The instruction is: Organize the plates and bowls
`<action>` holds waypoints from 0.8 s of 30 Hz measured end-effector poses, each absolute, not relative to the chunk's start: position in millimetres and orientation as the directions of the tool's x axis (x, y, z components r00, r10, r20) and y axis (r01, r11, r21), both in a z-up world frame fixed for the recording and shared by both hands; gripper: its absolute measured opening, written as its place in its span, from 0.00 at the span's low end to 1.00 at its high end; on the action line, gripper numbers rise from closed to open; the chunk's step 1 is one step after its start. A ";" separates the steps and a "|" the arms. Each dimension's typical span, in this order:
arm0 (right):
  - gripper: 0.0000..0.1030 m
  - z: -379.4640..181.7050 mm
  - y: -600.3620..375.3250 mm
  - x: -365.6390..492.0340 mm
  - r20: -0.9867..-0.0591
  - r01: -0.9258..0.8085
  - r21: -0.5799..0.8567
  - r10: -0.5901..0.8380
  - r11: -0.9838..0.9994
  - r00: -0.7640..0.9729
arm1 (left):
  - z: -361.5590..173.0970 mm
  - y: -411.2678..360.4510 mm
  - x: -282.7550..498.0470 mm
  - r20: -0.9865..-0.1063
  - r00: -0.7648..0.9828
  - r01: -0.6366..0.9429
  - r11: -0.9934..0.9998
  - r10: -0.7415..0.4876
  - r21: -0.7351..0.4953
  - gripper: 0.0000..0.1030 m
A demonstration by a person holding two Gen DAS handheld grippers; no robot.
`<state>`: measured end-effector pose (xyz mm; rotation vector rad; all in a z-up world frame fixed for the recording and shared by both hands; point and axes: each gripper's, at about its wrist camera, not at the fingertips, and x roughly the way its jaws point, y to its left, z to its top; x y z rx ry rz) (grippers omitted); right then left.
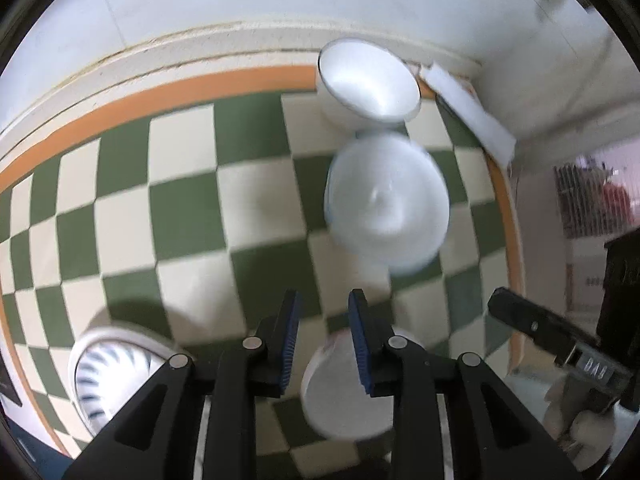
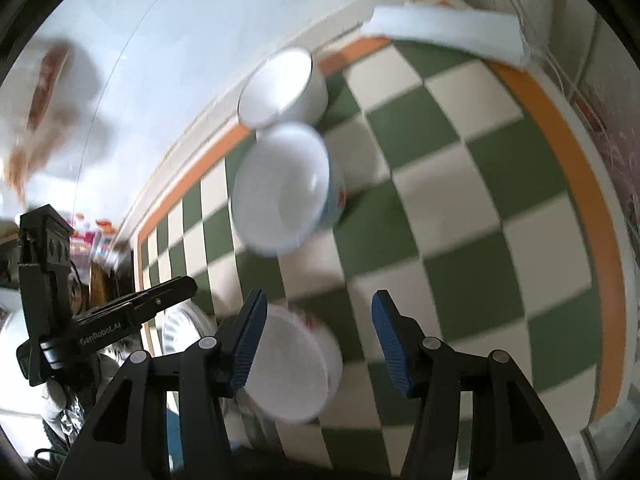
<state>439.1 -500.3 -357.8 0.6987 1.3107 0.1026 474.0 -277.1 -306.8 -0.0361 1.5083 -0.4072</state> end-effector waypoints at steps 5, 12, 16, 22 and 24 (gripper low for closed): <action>0.56 -382.5 -503.0 486.4 -0.862 0.330 0.504 0.445 0.798 0.241 | -331.5 -302.3 508.8 -0.963 -0.032 0.254 0.929 -0.269 -0.268 0.22; 0.55 -420.0 -498.0 513.8 -0.882 0.340 0.471 0.435 0.814 0.180 | -378.1 -313.4 526.6 -0.969 -0.099 0.238 0.940 -0.226 -0.243 0.22; 0.28 -431.3 -497.4 518.2 -0.885 0.355 0.466 0.433 0.811 0.172 | -385.6 -314.5 531.0 -0.966 -0.099 0.229 0.939 -0.241 -0.257 0.11; 0.16 -426.9 -487.5 521.5 -0.895 0.344 0.446 0.406 0.826 0.186 | -379.4 -319.5 528.9 -0.970 -0.075 0.263 0.934 -0.230 -0.242 0.10; 0.16 -427.3 -486.0 522.6 -0.895 0.343 0.447 0.408 0.826 0.182 | -377.6 -318.5 527.9 -0.972 -0.070 0.265 0.935 -0.224 -0.234 0.10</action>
